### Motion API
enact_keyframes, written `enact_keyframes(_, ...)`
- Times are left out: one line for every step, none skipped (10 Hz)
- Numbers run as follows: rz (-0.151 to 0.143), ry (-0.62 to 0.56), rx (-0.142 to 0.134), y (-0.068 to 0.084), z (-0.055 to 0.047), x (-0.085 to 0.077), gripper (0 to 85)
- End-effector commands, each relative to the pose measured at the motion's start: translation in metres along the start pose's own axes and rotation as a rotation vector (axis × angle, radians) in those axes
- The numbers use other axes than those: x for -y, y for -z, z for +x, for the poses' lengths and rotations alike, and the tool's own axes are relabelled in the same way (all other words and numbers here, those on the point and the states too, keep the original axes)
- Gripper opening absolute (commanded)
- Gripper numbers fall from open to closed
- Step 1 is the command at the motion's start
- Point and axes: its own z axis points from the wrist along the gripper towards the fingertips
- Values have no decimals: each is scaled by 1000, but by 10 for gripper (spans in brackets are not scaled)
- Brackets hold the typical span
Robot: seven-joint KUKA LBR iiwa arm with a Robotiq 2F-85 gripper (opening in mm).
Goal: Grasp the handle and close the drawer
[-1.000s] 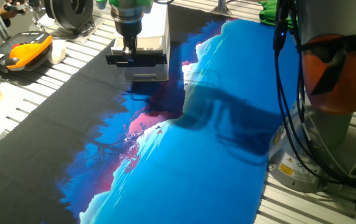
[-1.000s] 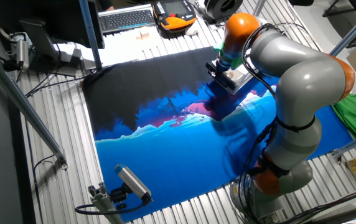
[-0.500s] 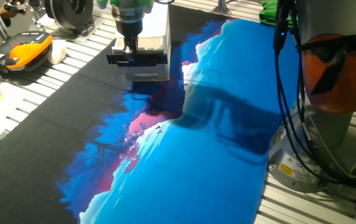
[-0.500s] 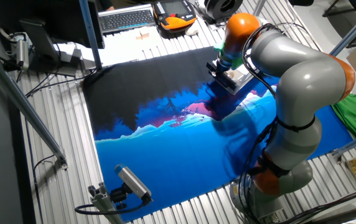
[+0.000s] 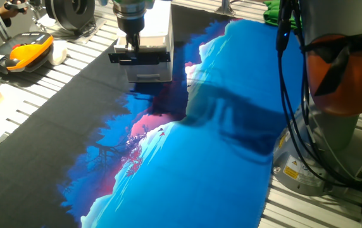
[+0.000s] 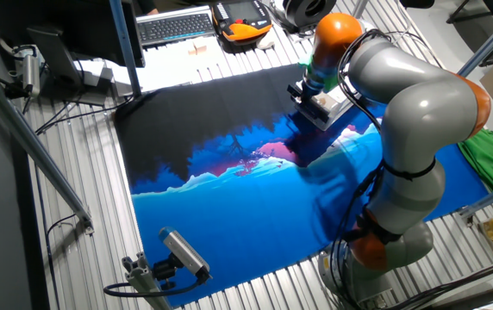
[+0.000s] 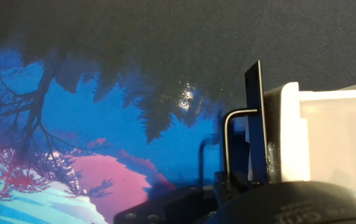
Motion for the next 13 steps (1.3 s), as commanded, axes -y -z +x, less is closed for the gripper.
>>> enact_keyframes(0,1,0,0,0,0,0)
enact_keyframes(-4,3,1,0,1,2,0)
enact_keyframes(-4,7,1,1,1,4,0)
enact_keyframes(-4,7,1,1,2,5,0)
enact_keyframes(-4,7,1,1,2,5,0)
enact_keyframes(-3,7,0,0,2,6,0)
enact_keyframes(-6,9,1,-1,3,8,0)
enact_keyframes(-11,12,3,-1,4,10,0)
enact_keyframes(-14,13,4,-1,5,11,0)
enact_keyframes(-14,15,4,-1,5,12,0)
enact_keyframes(-16,15,5,-2,6,13,0)
enact_keyframes(-16,15,5,-2,7,14,0)
enact_keyframes(-17,18,4,-1,8,16,0)
